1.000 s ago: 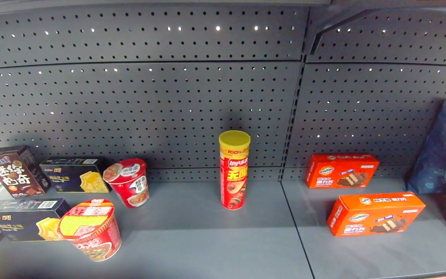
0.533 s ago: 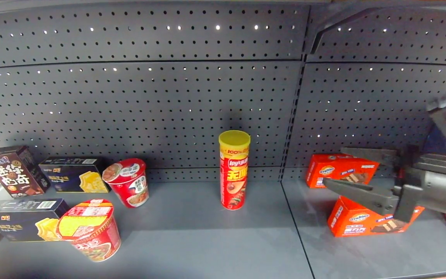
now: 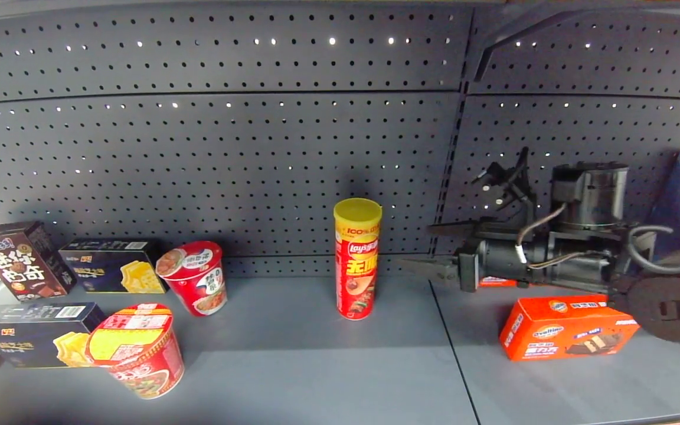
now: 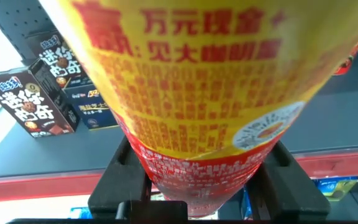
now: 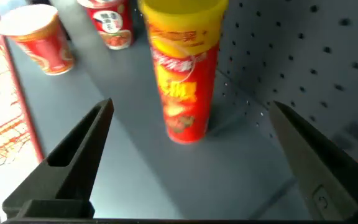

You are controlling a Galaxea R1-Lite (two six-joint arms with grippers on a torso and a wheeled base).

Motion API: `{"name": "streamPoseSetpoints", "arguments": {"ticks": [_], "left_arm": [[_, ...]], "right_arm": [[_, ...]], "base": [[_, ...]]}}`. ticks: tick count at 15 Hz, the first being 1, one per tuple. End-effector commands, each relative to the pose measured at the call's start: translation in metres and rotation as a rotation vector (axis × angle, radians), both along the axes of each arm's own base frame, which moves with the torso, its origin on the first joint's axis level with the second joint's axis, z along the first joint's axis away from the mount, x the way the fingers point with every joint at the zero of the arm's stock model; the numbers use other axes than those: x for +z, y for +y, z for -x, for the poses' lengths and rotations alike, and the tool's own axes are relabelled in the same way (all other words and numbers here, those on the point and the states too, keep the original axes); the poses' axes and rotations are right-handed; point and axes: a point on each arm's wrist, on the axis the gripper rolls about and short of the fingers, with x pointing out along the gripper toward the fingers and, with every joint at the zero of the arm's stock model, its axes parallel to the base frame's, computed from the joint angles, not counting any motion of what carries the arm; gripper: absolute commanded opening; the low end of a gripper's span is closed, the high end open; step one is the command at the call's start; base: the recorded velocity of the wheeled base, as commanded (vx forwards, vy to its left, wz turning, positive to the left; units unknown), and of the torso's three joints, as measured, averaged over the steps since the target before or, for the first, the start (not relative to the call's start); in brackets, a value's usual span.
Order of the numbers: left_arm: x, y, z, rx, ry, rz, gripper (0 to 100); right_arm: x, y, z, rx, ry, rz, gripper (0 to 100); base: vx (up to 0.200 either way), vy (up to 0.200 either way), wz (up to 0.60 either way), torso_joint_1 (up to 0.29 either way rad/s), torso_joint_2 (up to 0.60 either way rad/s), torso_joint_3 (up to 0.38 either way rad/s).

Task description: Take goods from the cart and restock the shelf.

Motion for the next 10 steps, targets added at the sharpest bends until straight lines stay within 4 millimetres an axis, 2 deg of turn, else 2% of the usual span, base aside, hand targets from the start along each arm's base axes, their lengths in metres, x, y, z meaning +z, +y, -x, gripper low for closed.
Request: {"name": "streamPoseSetpoints", "arguments": {"ticks": [1, 6, 10], "left_arm": [[-0.002, 0.000, -0.001, 0.001, 0.006, 0.000, 0], [-0.003, 0.000, -0.001, 0.001, 0.010, 0.000, 0], [-0.003, 0.000, -0.001, 0.004, 0.010, 0.002, 0]], "right_arm": [[-0.028, 0.020, -0.024, 0.019, 0.055, 0.029, 100], [-0.048, 0.040, -0.040, 0.039, 0.056, 0.039, 100], [-0.061, 0.052, -0.043, 0.049, 0.080, 0.056, 100]], "base": [[0.000, 0.000, 0.00, 0.000, 0.00, 0.000], [0.000, 0.000, 0.00, 0.000, 0.00, 0.000], [0.000, 0.000, 0.00, 0.000, 0.00, 0.000]]}}
